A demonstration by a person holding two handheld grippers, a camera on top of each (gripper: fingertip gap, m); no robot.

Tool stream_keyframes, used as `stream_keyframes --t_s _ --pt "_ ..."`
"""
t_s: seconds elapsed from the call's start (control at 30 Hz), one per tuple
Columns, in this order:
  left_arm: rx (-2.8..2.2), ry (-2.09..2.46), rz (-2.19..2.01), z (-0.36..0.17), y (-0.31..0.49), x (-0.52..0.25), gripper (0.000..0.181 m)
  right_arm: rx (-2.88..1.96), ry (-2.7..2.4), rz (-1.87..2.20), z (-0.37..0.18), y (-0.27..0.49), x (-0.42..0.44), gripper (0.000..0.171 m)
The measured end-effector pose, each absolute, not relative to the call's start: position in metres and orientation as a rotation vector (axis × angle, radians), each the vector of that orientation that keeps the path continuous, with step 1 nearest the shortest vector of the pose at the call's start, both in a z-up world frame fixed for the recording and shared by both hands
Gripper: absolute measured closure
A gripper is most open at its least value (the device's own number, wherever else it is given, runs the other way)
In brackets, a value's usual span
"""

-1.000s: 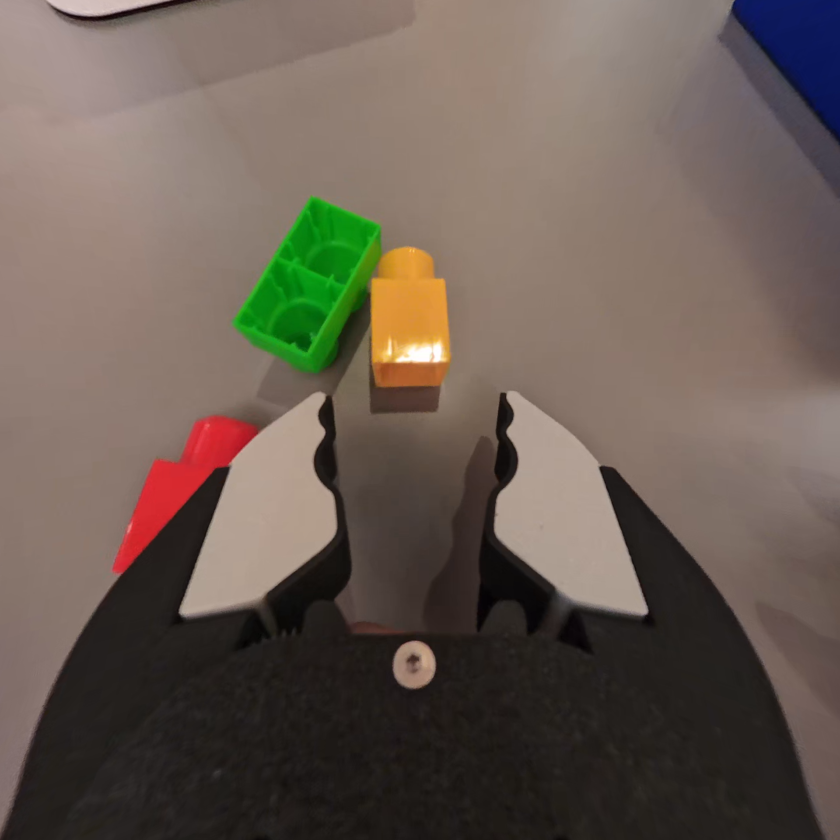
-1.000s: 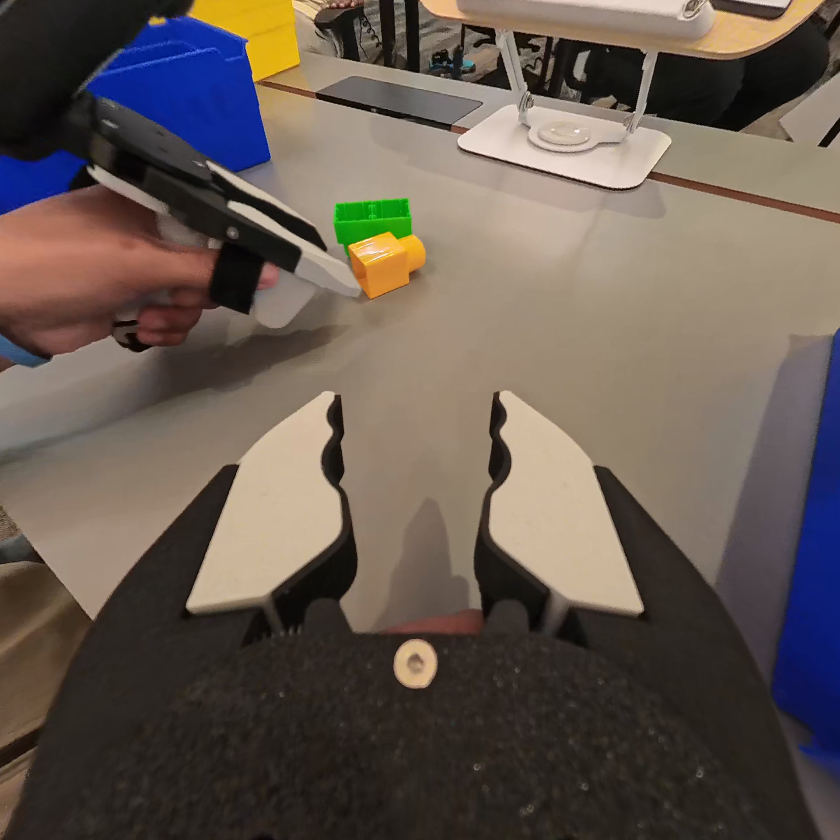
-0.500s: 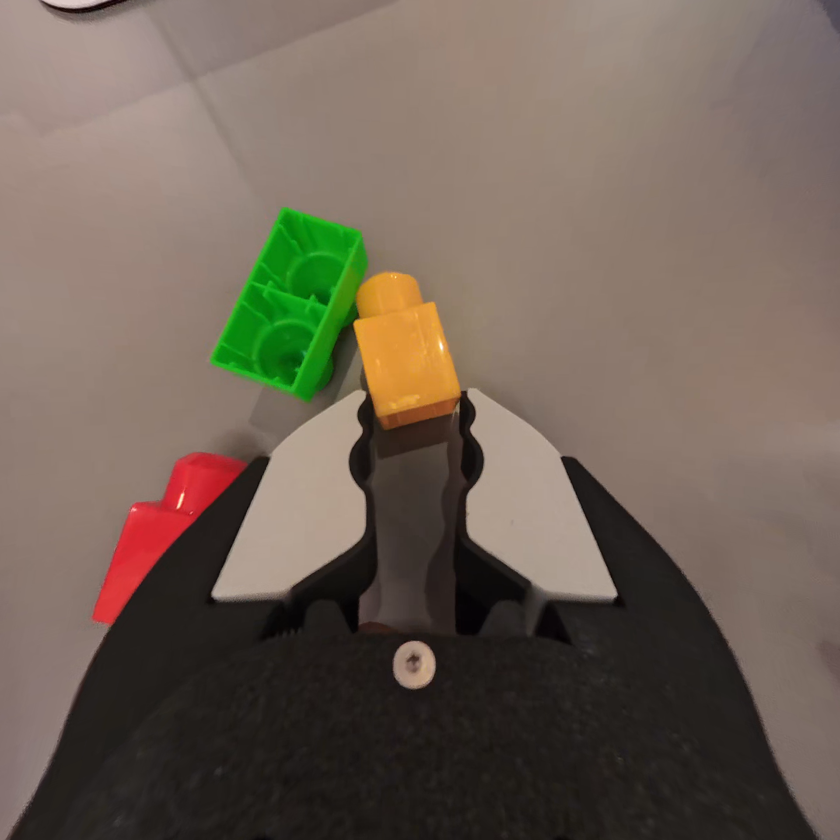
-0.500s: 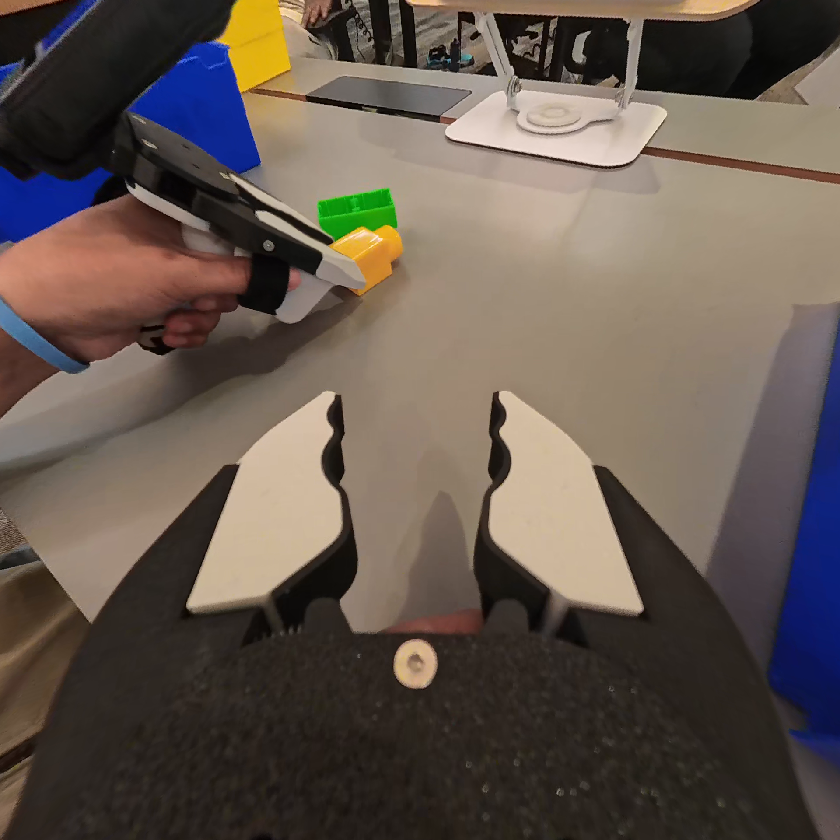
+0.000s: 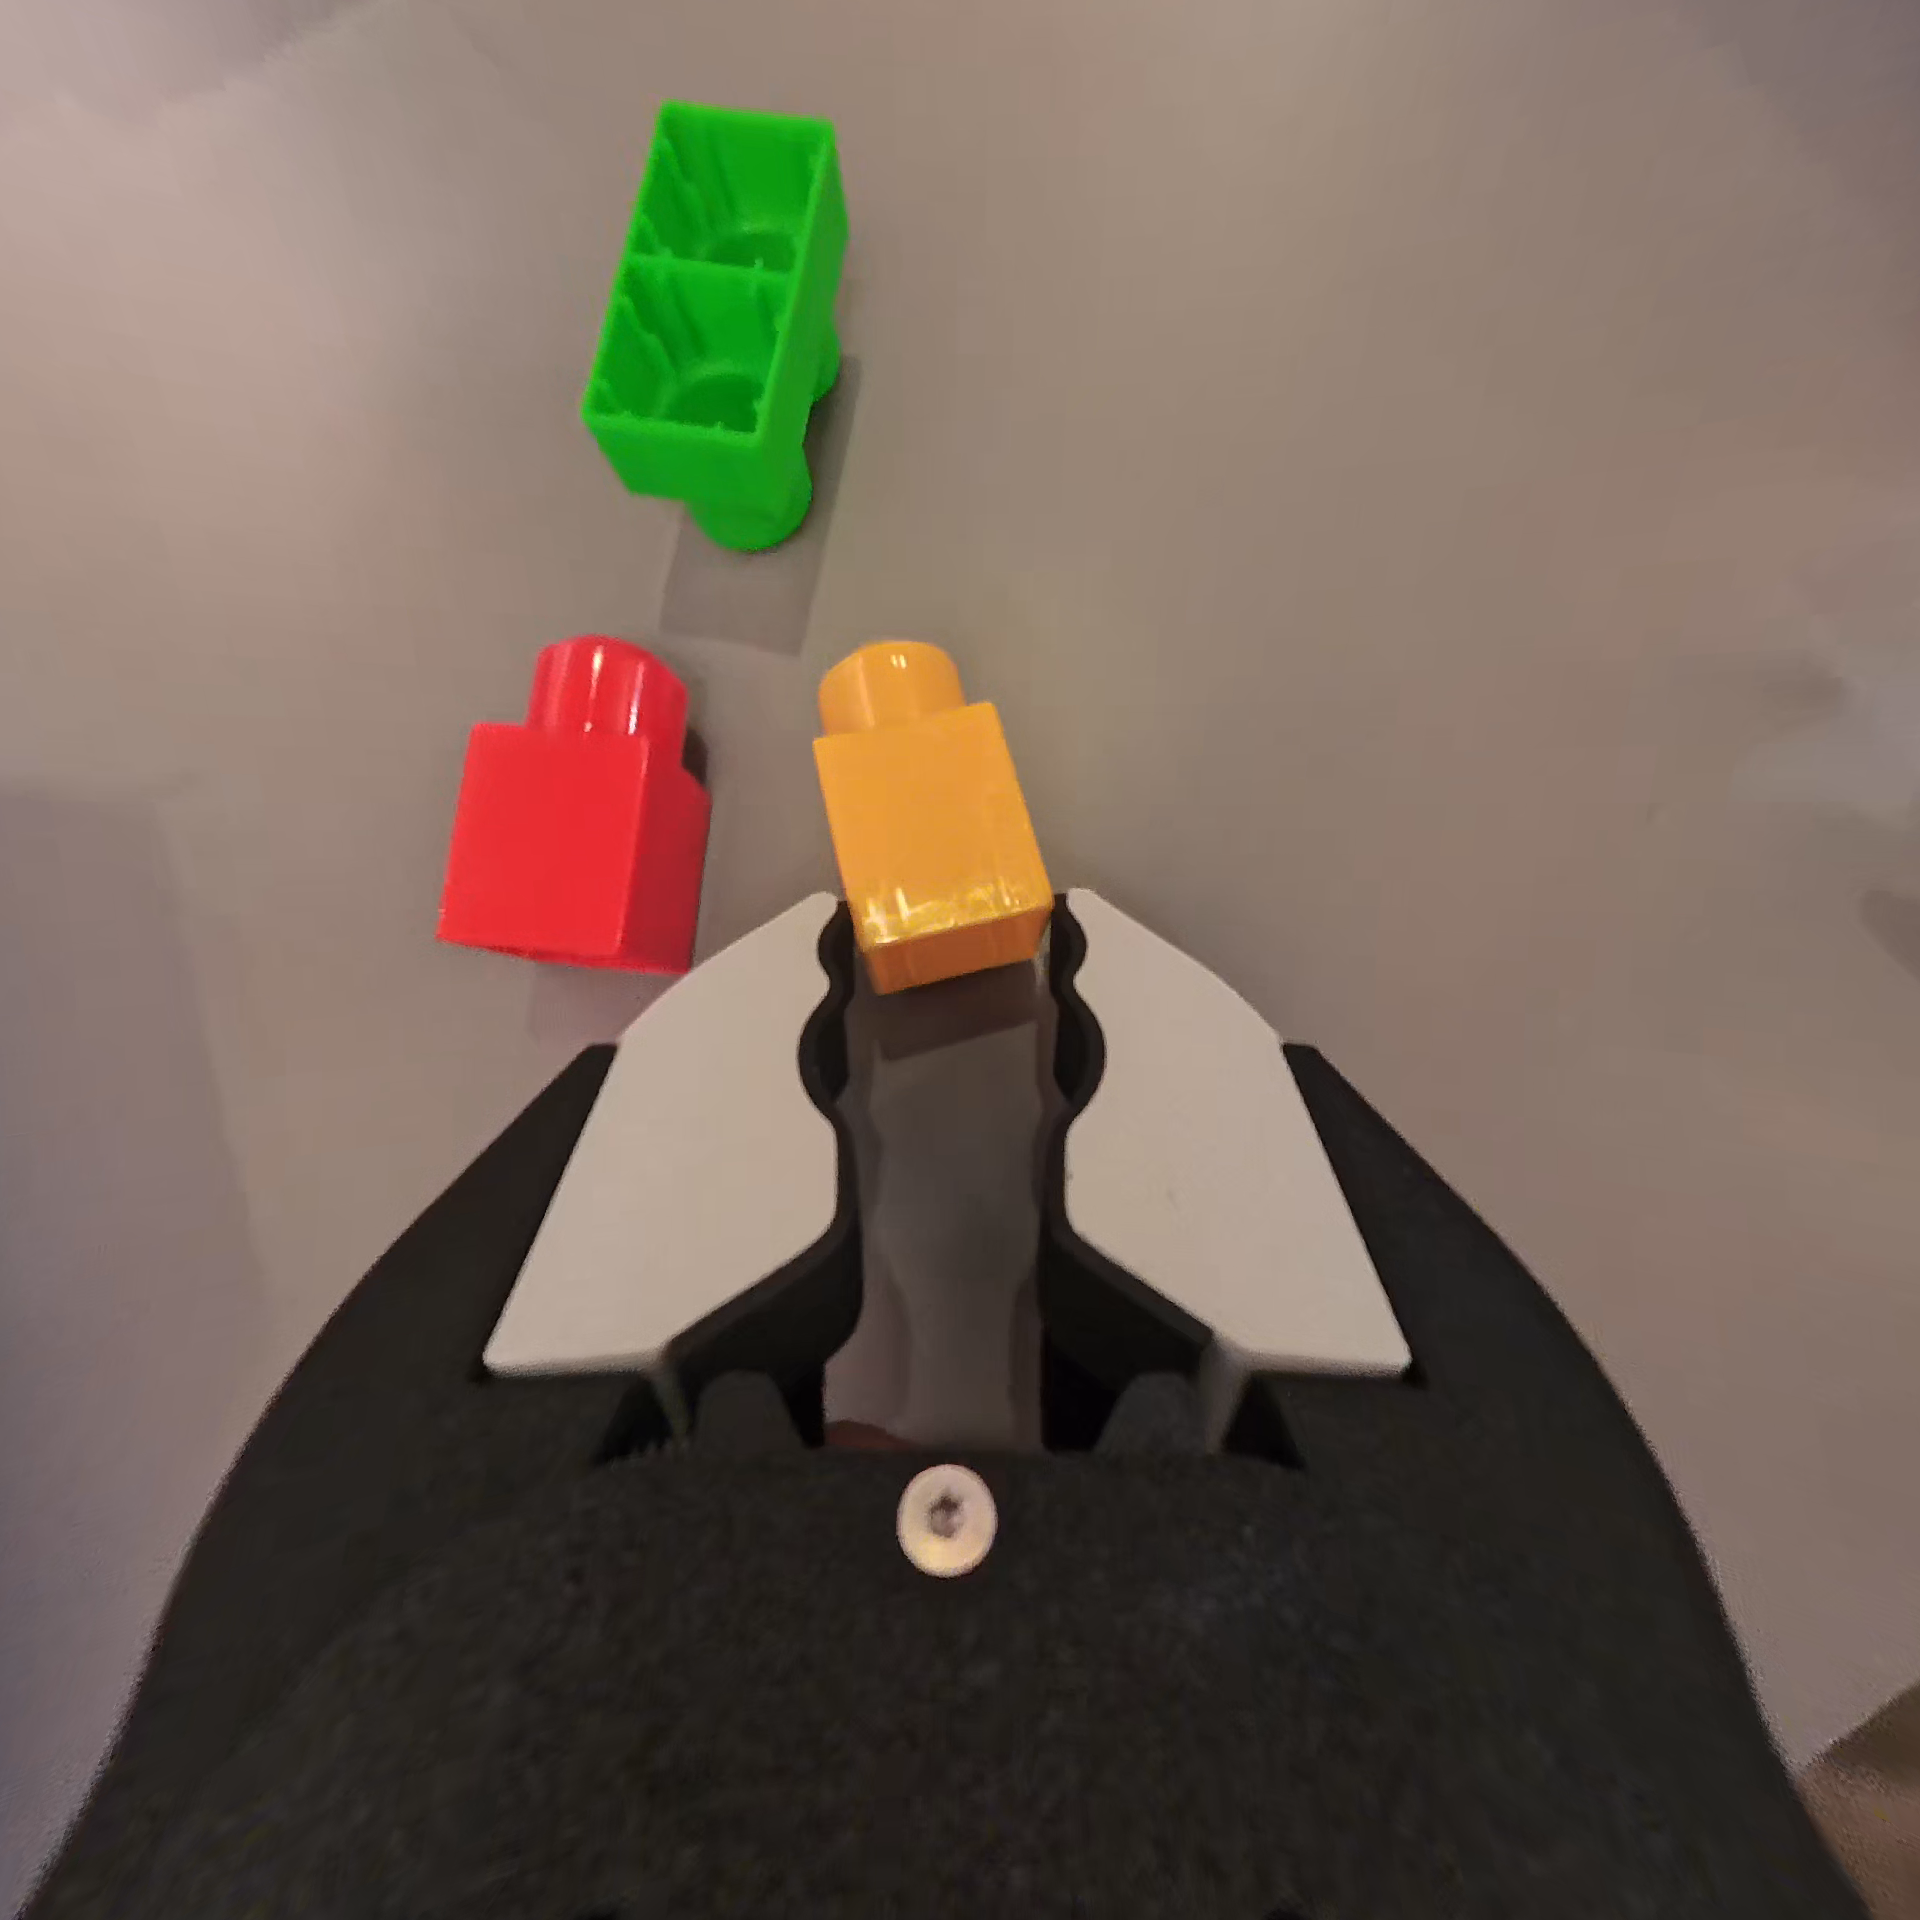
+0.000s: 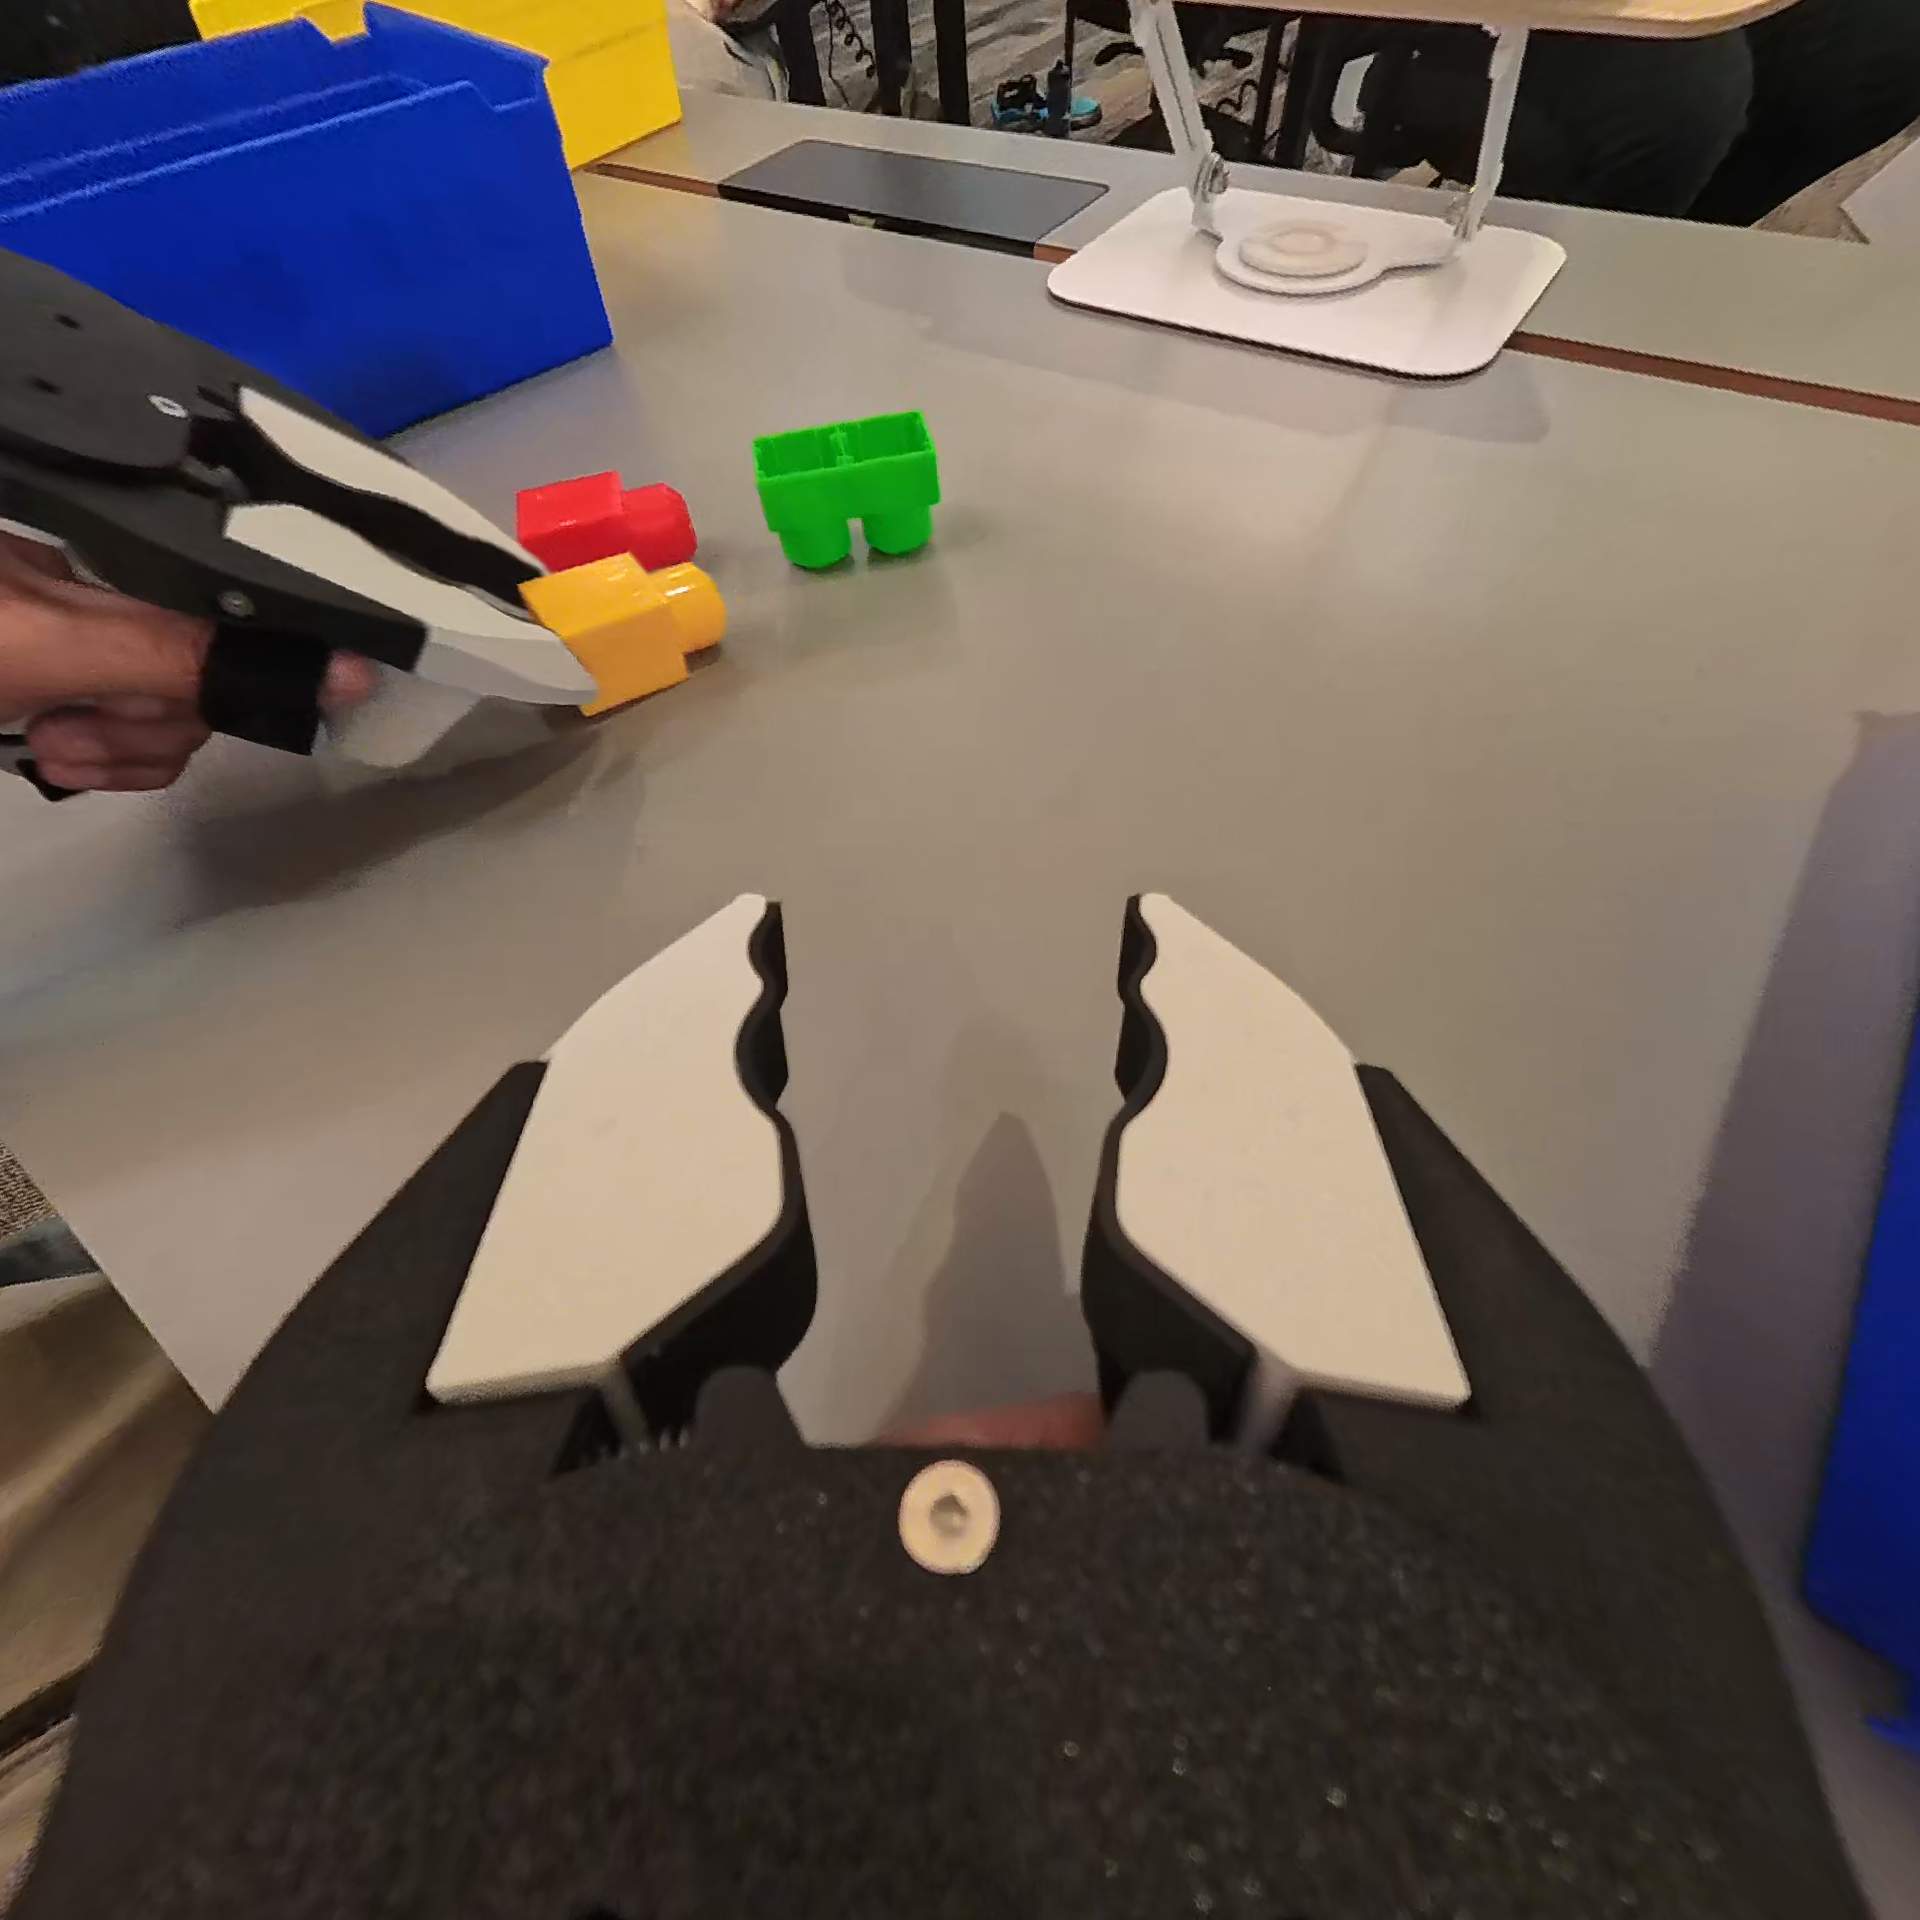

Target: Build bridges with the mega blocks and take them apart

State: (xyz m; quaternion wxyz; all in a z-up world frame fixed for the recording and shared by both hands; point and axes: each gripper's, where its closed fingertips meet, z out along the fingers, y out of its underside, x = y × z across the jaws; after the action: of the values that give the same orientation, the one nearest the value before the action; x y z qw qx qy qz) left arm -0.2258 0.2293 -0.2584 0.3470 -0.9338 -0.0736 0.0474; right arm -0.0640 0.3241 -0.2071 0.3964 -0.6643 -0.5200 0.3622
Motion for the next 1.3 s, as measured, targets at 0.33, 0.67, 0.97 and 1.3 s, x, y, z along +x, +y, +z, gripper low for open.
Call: stream_keyframes --t_s 0.33,0.67,0.97,1.3 --pt "-2.483 -0.147 0.195 -0.265 0.213 -0.244 0.136 -1.666 -1.339 0.906 -0.204 0.317 -0.068 0.11" --pt "-2.462 -0.251 0.324 -0.262 0.205 -0.261 0.124 -1.666 -1.344 0.906 -0.205 0.316 -0.067 0.11" --pt "-2.443 -0.298 0.336 -0.262 0.21 -0.267 0.124 -1.67 -1.343 0.913 -0.206 0.317 -0.067 0.11" --pt "-2.421 -0.333 0.338 -0.262 0.216 -0.269 0.124 -1.676 -1.342 0.914 -0.207 0.319 -0.067 0.11"
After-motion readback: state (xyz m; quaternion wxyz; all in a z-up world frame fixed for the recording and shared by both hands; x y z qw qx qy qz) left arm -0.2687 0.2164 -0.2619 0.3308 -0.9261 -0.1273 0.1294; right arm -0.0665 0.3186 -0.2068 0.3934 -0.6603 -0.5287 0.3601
